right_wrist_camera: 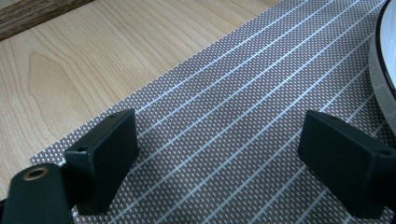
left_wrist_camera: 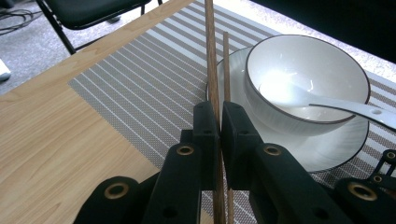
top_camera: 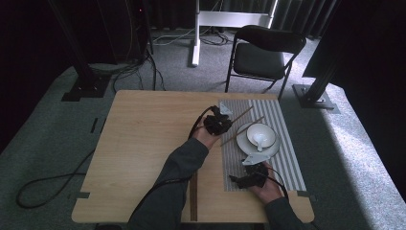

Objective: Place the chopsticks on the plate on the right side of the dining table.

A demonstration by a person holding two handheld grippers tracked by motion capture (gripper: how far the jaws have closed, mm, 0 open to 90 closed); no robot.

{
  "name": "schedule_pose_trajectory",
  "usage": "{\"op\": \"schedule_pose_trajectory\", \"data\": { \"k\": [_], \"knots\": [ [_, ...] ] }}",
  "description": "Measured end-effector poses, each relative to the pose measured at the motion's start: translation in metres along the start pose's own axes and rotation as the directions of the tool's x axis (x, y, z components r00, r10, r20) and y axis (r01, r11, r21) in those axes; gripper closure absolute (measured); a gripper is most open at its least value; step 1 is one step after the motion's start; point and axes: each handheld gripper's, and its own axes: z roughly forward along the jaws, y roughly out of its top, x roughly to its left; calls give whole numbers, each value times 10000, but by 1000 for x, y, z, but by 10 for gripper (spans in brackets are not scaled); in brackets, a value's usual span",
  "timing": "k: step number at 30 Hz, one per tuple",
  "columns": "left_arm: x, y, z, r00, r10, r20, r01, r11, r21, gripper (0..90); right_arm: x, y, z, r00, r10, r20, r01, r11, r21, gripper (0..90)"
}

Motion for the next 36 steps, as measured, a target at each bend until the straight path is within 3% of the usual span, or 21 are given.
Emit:
{"op": "schedule_pose_trajectory", "data": {
  "k": [36],
  "knots": [
    [2, 5, 27, 9998, -41, 210, 39, 9999, 94, 848, 0, 0, 0, 10000, 4, -6, -4, 10000, -8, 111]
  ]
}}
